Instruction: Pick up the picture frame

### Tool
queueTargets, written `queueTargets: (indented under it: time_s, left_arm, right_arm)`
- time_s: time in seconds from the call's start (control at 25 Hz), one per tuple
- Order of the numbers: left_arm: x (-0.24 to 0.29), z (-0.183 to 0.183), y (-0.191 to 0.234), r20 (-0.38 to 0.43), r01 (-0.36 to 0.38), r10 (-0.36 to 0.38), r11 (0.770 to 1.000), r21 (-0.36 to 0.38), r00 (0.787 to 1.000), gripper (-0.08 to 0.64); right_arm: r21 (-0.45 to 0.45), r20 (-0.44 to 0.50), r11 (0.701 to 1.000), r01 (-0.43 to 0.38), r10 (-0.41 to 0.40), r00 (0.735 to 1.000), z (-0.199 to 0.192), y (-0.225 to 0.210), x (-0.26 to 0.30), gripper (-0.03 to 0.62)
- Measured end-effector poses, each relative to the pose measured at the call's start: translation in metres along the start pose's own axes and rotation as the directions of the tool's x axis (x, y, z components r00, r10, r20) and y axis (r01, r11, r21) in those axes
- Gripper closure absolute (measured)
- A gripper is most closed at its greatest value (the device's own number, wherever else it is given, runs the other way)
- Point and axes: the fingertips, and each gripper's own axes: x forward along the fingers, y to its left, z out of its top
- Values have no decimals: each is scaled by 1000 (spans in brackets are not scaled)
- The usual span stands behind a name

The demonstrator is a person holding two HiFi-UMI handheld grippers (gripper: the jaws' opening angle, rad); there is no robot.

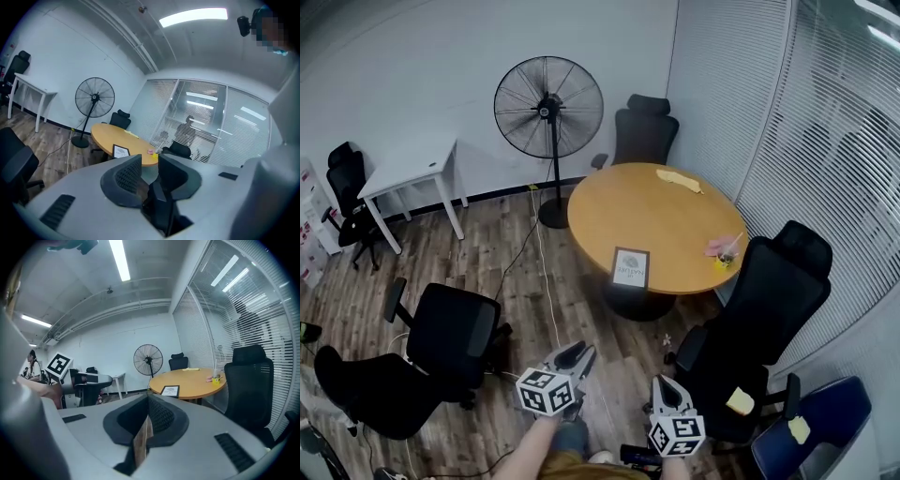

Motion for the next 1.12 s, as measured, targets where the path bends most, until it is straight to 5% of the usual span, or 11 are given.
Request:
queueTargets:
  time_s: [0.36, 0.6, 1.12]
  left_arm:
    - [85, 7, 52, -42, 30, -33, 998, -61, 999, 404]
    - [174, 31, 112, -97, 52, -65, 990, -134, 993, 388]
    - [303, 33, 208, -243, 73, -135, 966, -248, 961, 376]
  right_arm:
    - [13, -54, 1000, 9, -9, 998, -6, -32, 83, 578]
    - [-16, -81, 1000, 18, -19, 997, 23, -63, 173, 578]
    - [3, -173, 987, 162, -160, 972, 31, -131, 289, 578]
